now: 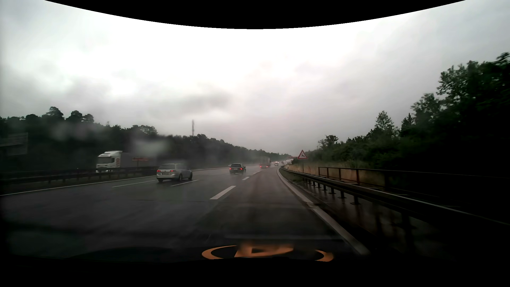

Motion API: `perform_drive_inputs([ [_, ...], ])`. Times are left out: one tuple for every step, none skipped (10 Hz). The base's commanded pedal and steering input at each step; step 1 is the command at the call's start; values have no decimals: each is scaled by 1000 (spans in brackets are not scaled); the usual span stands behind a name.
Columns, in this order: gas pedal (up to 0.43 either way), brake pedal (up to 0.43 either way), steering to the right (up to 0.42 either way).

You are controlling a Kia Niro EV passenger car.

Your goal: Follow the waypoints while adhering to traffic rules and regulations

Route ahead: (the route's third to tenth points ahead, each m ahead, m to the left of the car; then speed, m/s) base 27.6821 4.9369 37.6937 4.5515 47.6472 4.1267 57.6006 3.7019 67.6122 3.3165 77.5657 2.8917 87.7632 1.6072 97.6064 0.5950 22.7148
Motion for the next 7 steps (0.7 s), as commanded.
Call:
perform_drive_inputs([
  [118, 0, 2],
  [118, 0, 0],
  [110, 0, 0],
  [110, 0, 0],
  [110, 0, 0],
  [110, 0, 0],
  [110, 0, 0],
])
